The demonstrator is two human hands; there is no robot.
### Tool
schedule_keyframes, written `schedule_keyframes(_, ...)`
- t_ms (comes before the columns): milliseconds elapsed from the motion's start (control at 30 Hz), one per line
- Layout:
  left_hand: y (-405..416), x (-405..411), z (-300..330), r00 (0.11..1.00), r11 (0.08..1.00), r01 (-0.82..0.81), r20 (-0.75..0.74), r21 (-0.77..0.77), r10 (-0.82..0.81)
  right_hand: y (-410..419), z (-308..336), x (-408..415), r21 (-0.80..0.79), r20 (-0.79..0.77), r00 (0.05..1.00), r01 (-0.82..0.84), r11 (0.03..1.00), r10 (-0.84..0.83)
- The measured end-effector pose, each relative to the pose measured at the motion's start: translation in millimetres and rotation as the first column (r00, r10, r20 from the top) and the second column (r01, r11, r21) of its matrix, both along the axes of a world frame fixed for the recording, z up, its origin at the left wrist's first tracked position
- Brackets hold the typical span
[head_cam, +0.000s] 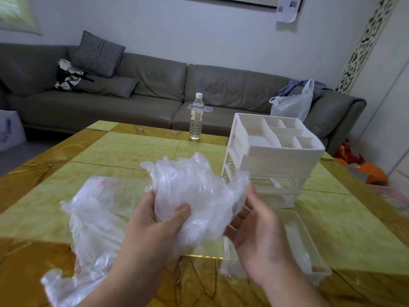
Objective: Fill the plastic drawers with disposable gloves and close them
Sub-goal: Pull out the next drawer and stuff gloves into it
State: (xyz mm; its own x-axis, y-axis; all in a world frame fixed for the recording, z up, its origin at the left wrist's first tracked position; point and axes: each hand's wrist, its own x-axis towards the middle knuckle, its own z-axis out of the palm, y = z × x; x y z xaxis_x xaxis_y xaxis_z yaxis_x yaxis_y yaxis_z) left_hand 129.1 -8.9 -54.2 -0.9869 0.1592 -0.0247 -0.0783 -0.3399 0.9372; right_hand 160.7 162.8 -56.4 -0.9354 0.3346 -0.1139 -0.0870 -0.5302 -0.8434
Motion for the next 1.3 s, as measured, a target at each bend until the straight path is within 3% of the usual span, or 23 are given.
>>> schedule_keyframes(33, 1, 1, 1, 0.999, 1.0, -0.02, -0.026, -0.011, 0.02, 1, 1, 2, -0.076, -0.001, 0.997, -0.075, 0.994, 0.075)
schedule_keyframes(133, 2, 3, 0, 0.989, 0.992, -0.058, -0.143, -0.109, 0.042, -4, 0, 8, -0.113, 0.047, 0.972, -0.223, 0.968, 0.229)
schedule_keyframes(200, 2, 5, -1, 0.977, 0.985, -0.061, -0.212, -0.16, 0.027, -8, -4, 5, -0.006, 0.056, 0.968, -0.245, 0.97, 0.245)
schedule_keyframes(333, 0, 6, 0, 0.96, 0.971, -0.065, -0.28, -0.229, -0.002, -13, -10, 1, 0.131, 0.14, 0.989, -0.069, 0.989, 0.051)
schedule_keyframes(500, -15, -11, 4, 0.96, 0.976, -0.175, -0.243, -0.129, 0.14, 1, -9, -2, 0.189, 0.098, 0.99, 0.086, 0.978, -0.106)
schedule_keyframes(633, -20, -21, 3, 0.994, 0.995, -0.103, 0.024, 0.0, 0.103, 9, -9, -1, 0.199, 0.017, 0.995, 0.092, 0.976, -0.097)
schedule_keyframes(733, -16, -18, 2, 0.937, 0.984, 0.112, 0.315, 0.137, -0.15, 10, -12, -3, 0.183, -0.032, 0.997, 0.078, 0.98, -0.073)
schedule_keyframes(800, -14, -17, 5, 0.874, 0.95, 0.27, 0.375, 0.154, -0.309, 11, -13, -4, 0.189, -0.045, 0.998, 0.061, 0.98, -0.054)
schedule_keyframes(967, -14, -19, 3, 0.909, 0.939, 0.337, 0.236, 0.066, -0.343, 11, -14, -3, 0.25, 0.024, 1.0, 0.012, 0.968, -0.019)
schedule_keyframes(1100, -21, -22, 3, 0.981, 0.967, 0.189, 0.078, -0.172, -0.178, 17, -15, -6, 0.382, 0.157, 0.98, 0.054, 0.923, -0.122)
schedule_keyframes(1300, -28, -21, 18, 0.979, 0.971, 0.108, -0.146, -0.215, -0.141, 30, -10, -7, 0.367, 0.186, 0.957, 0.141, 0.919, -0.221)
